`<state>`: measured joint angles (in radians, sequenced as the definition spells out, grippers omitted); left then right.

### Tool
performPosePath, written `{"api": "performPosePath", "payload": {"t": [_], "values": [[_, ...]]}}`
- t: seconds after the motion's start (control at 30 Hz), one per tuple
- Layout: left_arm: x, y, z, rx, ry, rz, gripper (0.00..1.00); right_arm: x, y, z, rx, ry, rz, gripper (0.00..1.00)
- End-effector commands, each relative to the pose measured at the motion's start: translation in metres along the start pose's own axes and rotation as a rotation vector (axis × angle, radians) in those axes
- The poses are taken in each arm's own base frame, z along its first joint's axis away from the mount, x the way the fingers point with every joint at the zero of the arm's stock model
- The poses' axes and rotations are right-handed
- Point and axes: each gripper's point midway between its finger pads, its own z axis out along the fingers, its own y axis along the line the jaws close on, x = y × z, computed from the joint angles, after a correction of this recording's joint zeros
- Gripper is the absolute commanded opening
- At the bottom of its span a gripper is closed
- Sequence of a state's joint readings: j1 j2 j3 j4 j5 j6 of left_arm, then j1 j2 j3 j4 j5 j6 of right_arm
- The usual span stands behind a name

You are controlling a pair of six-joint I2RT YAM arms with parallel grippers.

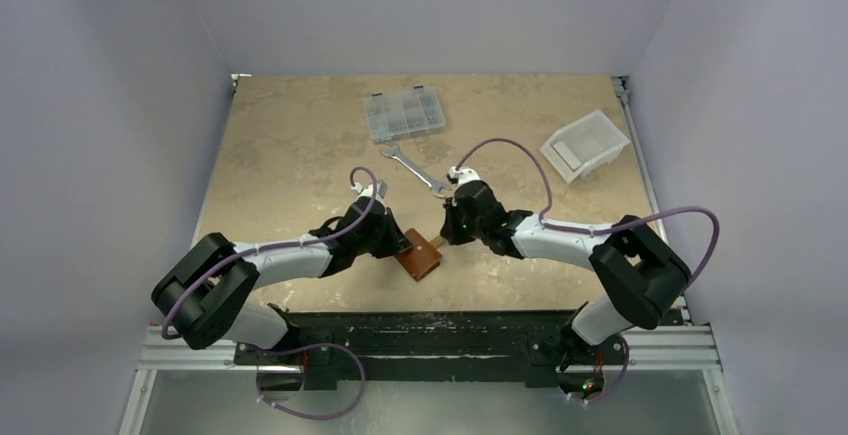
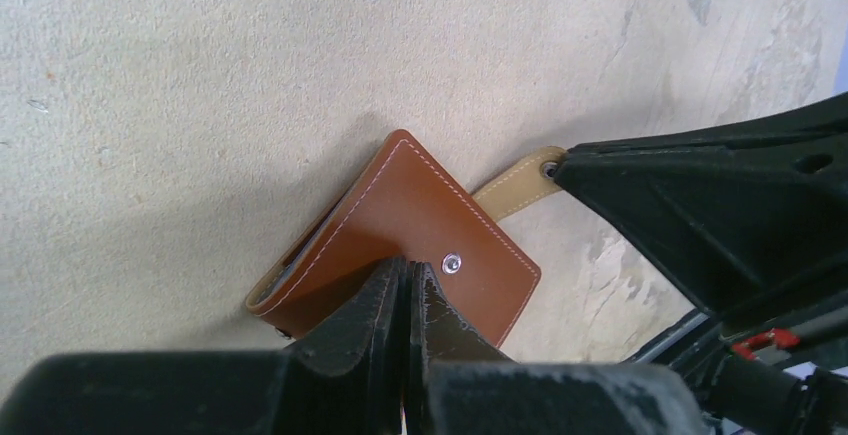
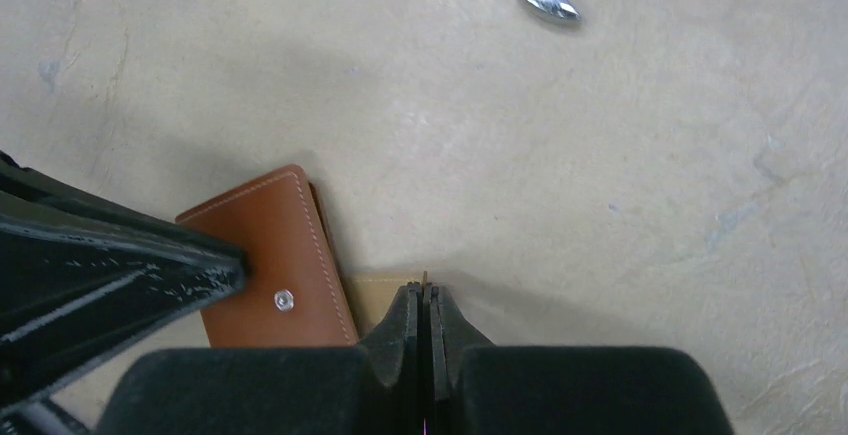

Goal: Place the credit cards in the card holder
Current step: Open the card holder at the center of the board.

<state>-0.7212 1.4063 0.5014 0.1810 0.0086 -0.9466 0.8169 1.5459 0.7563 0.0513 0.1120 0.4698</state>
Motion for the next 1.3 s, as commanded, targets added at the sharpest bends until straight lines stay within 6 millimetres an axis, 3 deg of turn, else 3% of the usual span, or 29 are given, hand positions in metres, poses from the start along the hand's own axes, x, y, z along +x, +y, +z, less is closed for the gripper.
{"api": "performPosePath", "payload": {"t": [0.0,0.1,0.23,0.3,0.43,0.57,0.7,0.83,0.93,1.2,1.27], "values": [[0.004,0.022,-0.008,-0.108,0.047,0.125,0.0,-0.001,0.02,-0.018,-0.199,0.018,0.121,0.0],[-0.007,0.008,-0.016,-0.081,0.027,0.154,0.19,-0.005,0.022,-0.029,-0.234,0.007,0.16,0.0],[-0.018,-0.013,-0.027,-0.012,0.006,0.162,0.57,-0.017,0.024,-0.043,-0.243,-0.032,0.183,0.0],[-0.015,-0.024,-0.03,0.03,0.027,0.164,0.7,-0.022,0.023,-0.047,-0.237,-0.047,0.191,0.0],[-0.003,-0.036,-0.034,0.028,0.053,0.222,0.85,-0.03,0.031,-0.056,-0.277,-0.077,0.222,0.0],[0.0,-0.037,-0.038,0.031,0.049,0.199,0.91,-0.042,0.048,-0.072,-0.38,-0.113,0.25,0.0],[-0.007,-0.042,-0.044,0.05,0.003,0.16,0.93,-0.051,0.048,-0.08,-0.369,-0.144,0.235,0.0],[-0.014,-0.051,-0.05,0.087,-0.039,0.097,0.8,-0.052,0.045,-0.082,-0.35,-0.14,0.208,0.0],[-0.018,-0.064,-0.053,0.158,-0.071,0.032,0.8,-0.053,0.046,-0.085,-0.358,-0.15,0.211,0.0],[-0.008,-0.05,-0.032,0.05,0.003,0.05,0.84,-0.051,0.046,-0.086,-0.362,-0.143,0.213,0.0],[-0.007,-0.045,-0.029,0.026,0.007,0.057,0.81,-0.052,0.045,-0.087,-0.359,-0.15,0.213,0.0]]}}
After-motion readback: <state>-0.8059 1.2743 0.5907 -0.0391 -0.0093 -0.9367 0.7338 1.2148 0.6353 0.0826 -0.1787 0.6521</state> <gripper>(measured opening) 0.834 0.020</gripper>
